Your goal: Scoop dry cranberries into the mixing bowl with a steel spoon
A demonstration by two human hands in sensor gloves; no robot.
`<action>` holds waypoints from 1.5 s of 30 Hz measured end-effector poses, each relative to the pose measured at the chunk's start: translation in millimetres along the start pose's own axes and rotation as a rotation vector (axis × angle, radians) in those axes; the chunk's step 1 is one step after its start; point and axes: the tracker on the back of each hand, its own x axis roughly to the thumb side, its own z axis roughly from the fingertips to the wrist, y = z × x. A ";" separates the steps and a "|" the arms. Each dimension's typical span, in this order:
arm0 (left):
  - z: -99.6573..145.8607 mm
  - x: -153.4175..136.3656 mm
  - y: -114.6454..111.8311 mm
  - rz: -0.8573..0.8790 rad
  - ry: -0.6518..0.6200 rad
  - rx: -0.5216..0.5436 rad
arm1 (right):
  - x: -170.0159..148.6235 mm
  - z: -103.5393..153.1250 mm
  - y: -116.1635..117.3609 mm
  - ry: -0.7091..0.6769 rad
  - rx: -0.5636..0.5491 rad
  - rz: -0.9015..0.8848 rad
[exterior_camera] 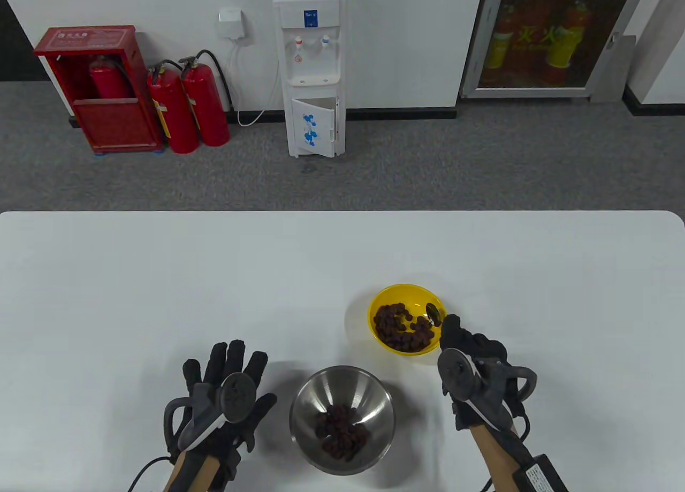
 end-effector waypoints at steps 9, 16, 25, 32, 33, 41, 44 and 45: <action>0.3 1.1 0.3 0.006 -0.018 0.014 | -32.0 -4.0 16.2 0.337 0.268 -0.273; -0.2 0.9 -1.0 0.003 -0.015 0.009 | -50.3 3.8 52.5 0.633 0.426 -0.724; -0.3 1.5 -1.2 -0.003 -0.010 -0.001 | -63.5 23.2 90.4 0.647 0.478 -1.059; -0.2 1.5 -0.1 -0.008 -0.006 0.001 | -62.0 25.8 99.1 0.605 0.449 -1.136; -0.2 1.5 -0.2 -0.008 -0.006 0.001 | -61.6 24.8 97.5 0.616 0.437 -1.106; -0.6 0.3 -0.2 -0.006 0.001 -0.001 | -61.2 29.9 112.1 0.744 0.499 -1.296; -0.6 0.1 0.1 -0.008 0.002 -0.001 | -63.2 33.2 117.4 0.802 0.515 -1.408; -0.6 0.0 0.2 -0.009 0.002 0.000 | -63.8 33.7 117.8 0.805 0.515 -1.413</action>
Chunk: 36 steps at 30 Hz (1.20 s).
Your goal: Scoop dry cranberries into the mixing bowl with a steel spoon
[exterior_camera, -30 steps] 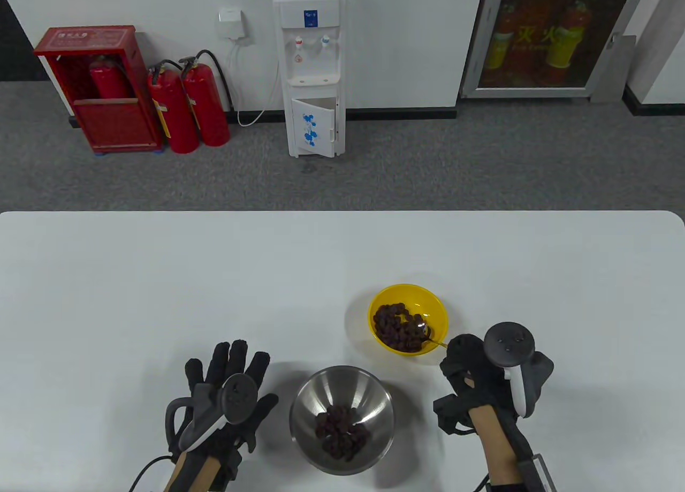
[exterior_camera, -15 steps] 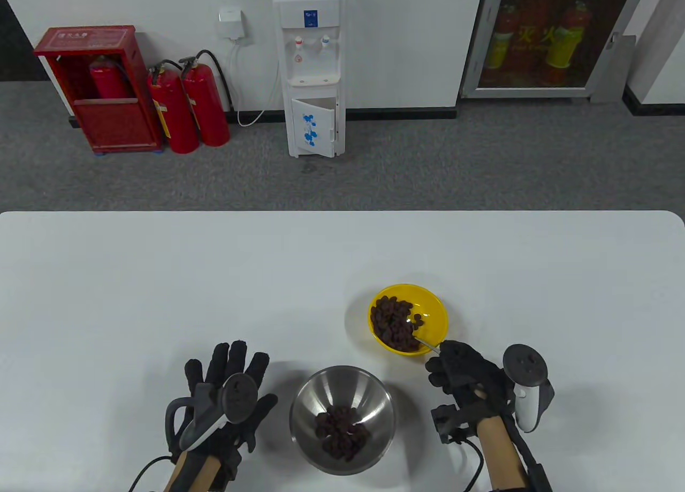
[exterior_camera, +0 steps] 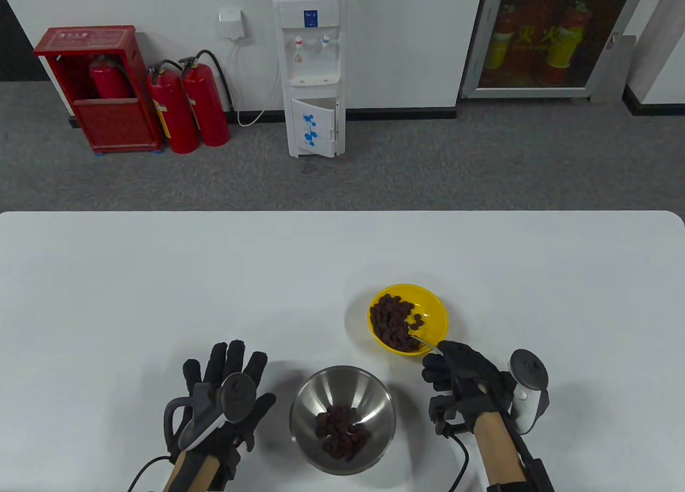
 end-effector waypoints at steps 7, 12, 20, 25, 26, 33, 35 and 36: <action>0.1 -0.4 0.6 0.003 0.000 0.001 | -1.8 -0.2 -2.4 -0.004 0.012 0.005; 0.3 -0.3 0.5 0.001 -0.002 0.001 | -3.1 0.2 -4.7 -0.006 0.012 -0.015; 0.9 -0.4 0.4 0.002 -0.001 0.000 | -0.2 1.7 -9.2 -0.043 0.015 -0.055; 1.3 -0.3 0.4 0.001 -0.001 -0.001 | 6.4 5.3 -11.1 -0.102 0.012 -0.027; 1.1 -0.2 0.3 0.001 -0.002 0.000 | 8.0 6.8 -11.9 -0.111 0.003 -0.020; 1.0 0.5 0.3 -0.002 -0.004 -0.001 | 12.3 11.2 -14.2 -0.150 -0.023 0.033; 0.9 0.5 0.3 0.000 -0.004 -0.001 | 13.8 13.0 -14.6 -0.157 -0.022 0.031; 0.9 0.5 0.3 0.000 -0.004 -0.001 | 14.9 14.6 -14.9 -0.164 -0.020 0.030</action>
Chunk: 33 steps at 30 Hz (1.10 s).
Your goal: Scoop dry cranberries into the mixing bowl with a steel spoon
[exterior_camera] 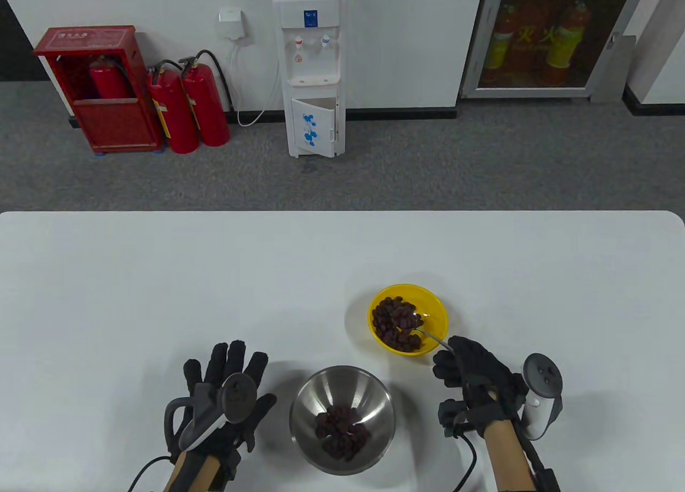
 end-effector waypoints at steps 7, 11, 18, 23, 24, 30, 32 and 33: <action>0.1 0.1 -0.1 0.003 -0.001 -0.001 | 9.6 10.4 -2.8 -0.053 -0.009 0.024; 0.2 0.5 -0.4 0.001 -0.001 -0.001 | 13.9 17.4 -5.4 -0.078 0.003 0.023; 0.4 0.2 0.0 -0.003 0.005 0.000 | 20.2 29.8 -0.6 -0.116 0.056 0.014; 0.6 0.0 0.4 -0.003 0.006 0.003 | 27.5 37.7 9.3 -0.150 0.103 0.014; 0.5 0.0 0.4 -0.003 0.005 0.003 | 28.4 39.0 10.9 -0.153 0.110 0.010; 0.6 0.6 0.2 -0.005 0.002 0.001 | 35.7 49.0 24.1 -0.202 0.180 0.015; 0.6 0.6 0.2 -0.005 0.002 0.001 | 36.9 50.8 26.5 -0.212 0.196 0.016; 0.6 0.6 0.2 -0.006 0.002 0.001 | 37.3 51.2 27.1 -0.216 0.201 0.017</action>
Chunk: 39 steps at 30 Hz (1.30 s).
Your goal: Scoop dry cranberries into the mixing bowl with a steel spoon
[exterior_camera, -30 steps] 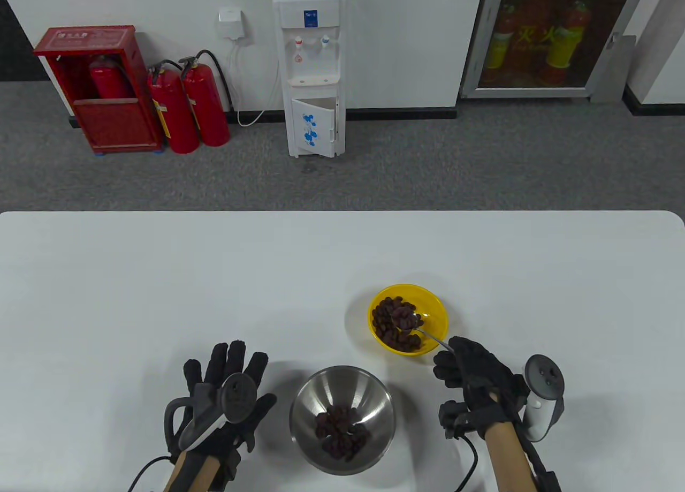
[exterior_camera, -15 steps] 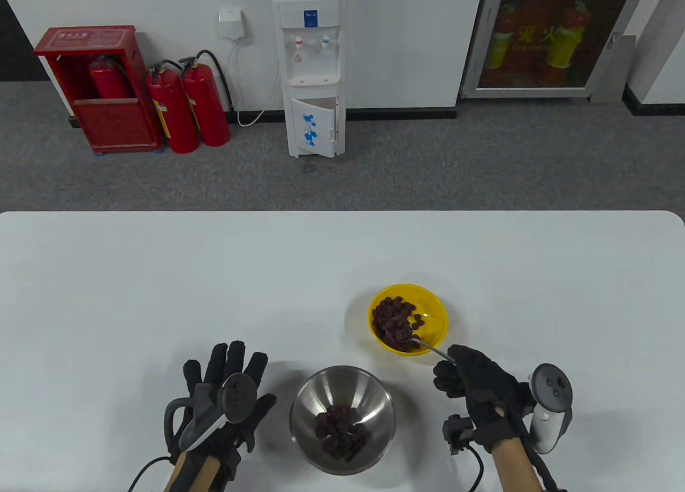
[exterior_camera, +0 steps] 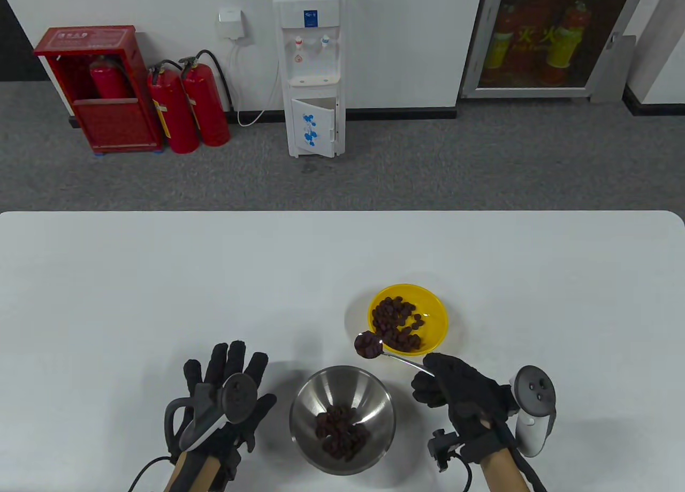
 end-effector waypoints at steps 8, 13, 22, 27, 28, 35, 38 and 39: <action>0.1 0.1 0.1 0.000 0.002 -0.001 | 0.6 0.0 1.4 -0.032 0.021 0.013; 0.2 0.3 0.1 0.000 0.000 0.000 | 2.0 0.0 2.1 -0.061 0.054 0.039; 0.1 0.7 0.1 -0.001 -0.002 0.003 | 2.6 -0.2 7.4 -0.093 0.101 0.117; 0.2 0.9 0.1 -0.001 -0.002 0.004 | 2.9 0.1 9.6 -0.116 0.106 0.172; 0.2 1.0 0.2 -0.001 -0.002 0.003 | 3.2 0.4 10.0 -0.117 0.105 0.180; 0.3 0.8 0.4 -0.001 0.000 0.003 | 2.8 0.4 10.2 -0.121 0.102 0.208; 0.4 0.8 0.4 -0.001 0.000 0.002 | 3.1 0.4 10.1 -0.127 0.102 0.226; 0.4 0.7 0.5 -0.002 0.000 0.002 | 3.3 0.4 10.3 -0.131 0.103 0.232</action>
